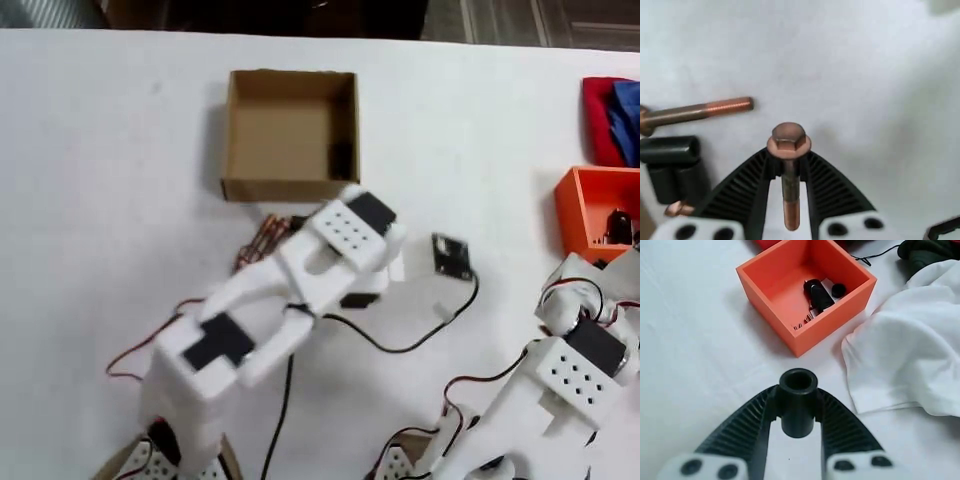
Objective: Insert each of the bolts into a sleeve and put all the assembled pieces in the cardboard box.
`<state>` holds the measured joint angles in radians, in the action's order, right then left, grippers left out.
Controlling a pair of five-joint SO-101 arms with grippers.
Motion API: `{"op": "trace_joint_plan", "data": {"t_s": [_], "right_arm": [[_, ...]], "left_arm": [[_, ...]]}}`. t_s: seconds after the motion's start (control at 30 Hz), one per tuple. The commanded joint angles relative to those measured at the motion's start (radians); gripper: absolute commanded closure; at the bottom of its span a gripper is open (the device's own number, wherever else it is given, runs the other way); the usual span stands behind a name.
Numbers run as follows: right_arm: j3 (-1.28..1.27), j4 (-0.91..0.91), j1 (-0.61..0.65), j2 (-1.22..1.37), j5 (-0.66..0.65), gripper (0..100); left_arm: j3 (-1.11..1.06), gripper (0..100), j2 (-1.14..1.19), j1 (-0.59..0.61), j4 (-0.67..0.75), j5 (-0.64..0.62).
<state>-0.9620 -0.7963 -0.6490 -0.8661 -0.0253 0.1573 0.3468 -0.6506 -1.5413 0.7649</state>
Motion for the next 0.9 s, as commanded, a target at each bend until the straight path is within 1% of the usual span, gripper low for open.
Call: {"op": "trace_joint_plan", "data": {"t_s": [0.0, 0.1, 0.23, 0.33, 0.4, 0.47, 0.57, 0.63, 0.67, 0.73, 0.87], "right_arm": [[-0.008, 0.024, -0.001, -0.038, 0.029, 97.6], [-0.009, 0.024, -0.001, -0.038, 0.051, 97.6], [-0.012, 0.019, 0.019, -0.038, 0.055, 97.6], [-0.044, 0.022, 0.081, -0.045, 0.055, 97.6], [-0.061, 0.022, 0.134, -0.045, 0.055, 97.6], [-0.063, 0.018, 0.189, -0.045, 0.055, 97.6], [-0.043, -0.002, 0.268, -0.054, 0.055, 97.6], [-0.015, -0.053, 0.328, -0.085, 0.049, 97.6], [0.0, -0.081, 0.361, -0.111, 0.049, 97.6], [0.028, -0.13, 0.438, -0.173, 0.048, 97.6], [0.038, -0.159, 0.625, -0.311, 0.048, 97.6]], "left_arm": [[-0.036, 98, -0.247, 0.029, -0.038, -0.008], [-0.15, 98, -0.404, 0.086, -0.025, -0.021], [-0.294, 98, -0.589, 0.238, 0.061, -0.104], [-0.371, 98, -0.706, 0.371, 0.124, -0.233], [-0.401, 98, -0.766, 0.453, 0.153, -0.347], [-0.42, 98, -0.815, 0.505, 0.17, -0.479], [-0.415, 98, -0.881, 0.525, 0.167, -0.641], [-0.415, 98, -0.931, 0.526, 0.167, -0.709], [-0.42, 98, -0.959, 0.528, 0.167, -0.727], [-0.432, 98, -1.019, 0.528, 0.166, -0.726], [-0.552, 98, -1.142, 0.532, 0.176, -0.727]]}}
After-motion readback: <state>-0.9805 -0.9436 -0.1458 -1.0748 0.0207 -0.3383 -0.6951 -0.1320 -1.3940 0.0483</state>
